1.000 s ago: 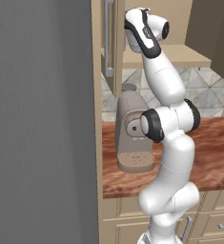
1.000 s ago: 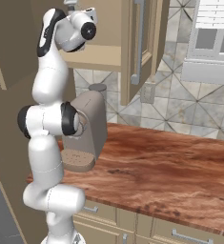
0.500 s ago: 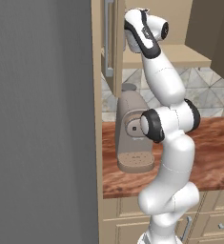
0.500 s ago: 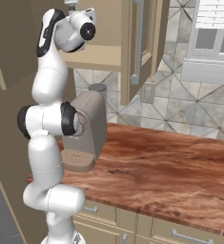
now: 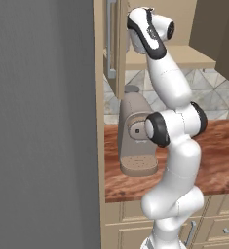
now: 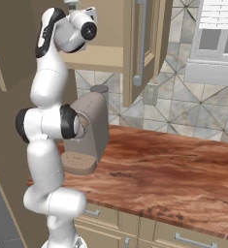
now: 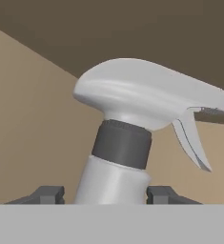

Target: Move the cutting board and knife to the sink. Then move spray from the cabinet to the counter.

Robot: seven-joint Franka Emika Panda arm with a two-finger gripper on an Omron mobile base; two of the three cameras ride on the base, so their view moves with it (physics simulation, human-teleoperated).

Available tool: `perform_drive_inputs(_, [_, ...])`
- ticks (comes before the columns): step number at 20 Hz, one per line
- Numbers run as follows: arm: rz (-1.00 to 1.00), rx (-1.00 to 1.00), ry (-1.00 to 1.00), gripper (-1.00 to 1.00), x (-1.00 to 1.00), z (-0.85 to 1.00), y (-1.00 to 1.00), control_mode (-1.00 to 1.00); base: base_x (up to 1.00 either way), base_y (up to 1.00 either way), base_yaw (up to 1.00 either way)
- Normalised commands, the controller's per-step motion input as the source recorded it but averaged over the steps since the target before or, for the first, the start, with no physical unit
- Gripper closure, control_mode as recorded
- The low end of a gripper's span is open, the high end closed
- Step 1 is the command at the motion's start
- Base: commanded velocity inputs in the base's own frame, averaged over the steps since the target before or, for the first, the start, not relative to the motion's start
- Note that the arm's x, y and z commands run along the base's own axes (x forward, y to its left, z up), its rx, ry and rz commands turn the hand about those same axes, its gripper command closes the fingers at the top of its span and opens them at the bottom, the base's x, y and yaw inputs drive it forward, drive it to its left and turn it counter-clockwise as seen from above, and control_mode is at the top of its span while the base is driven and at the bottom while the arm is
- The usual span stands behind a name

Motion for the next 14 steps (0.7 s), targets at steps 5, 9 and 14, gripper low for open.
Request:
perform_drive_inputs(5, [0.00,0.00,-0.19,1.00,-0.95,0.03,0.00,-1.00,0.00,0.00,0.00])
perform_drive_inputs(9, [0.00,0.00,-0.14,1.00,-0.97,0.00,0.00,-1.00,0.00,0.00,0.00])
perform_drive_inputs(14, [0.00,0.00,-0.20,1.00,-0.98,0.00,0.00,-1.00,0.00,0.00,0.00])
